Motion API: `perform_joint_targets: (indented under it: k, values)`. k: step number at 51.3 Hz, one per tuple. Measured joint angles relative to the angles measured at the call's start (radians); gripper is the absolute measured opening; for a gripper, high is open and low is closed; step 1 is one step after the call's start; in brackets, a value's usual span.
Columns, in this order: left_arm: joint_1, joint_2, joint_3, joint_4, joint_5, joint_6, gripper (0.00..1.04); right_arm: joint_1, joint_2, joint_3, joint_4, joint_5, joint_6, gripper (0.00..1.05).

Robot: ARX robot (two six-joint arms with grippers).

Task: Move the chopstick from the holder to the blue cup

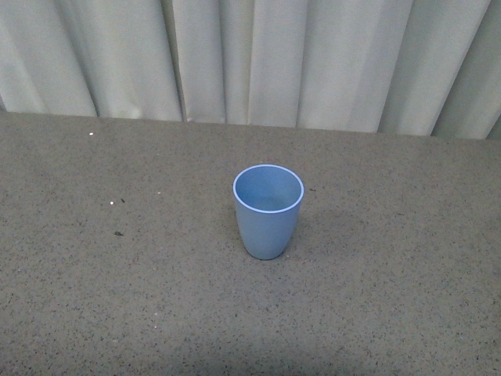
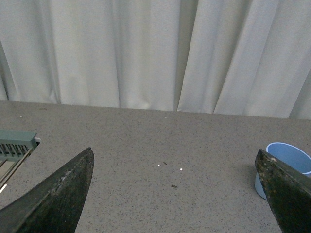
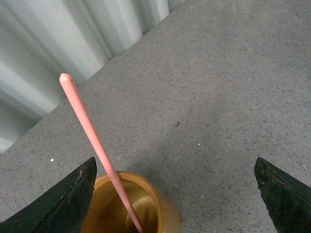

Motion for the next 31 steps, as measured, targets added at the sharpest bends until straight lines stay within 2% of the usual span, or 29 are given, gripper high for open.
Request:
perform_joint_targets:
  k: [31]
  values:
    - [0.000,0.000,0.000,0.000,0.000,0.000,0.98,0.035,0.190,0.105,0.058,0.024,-0.083,0.95]
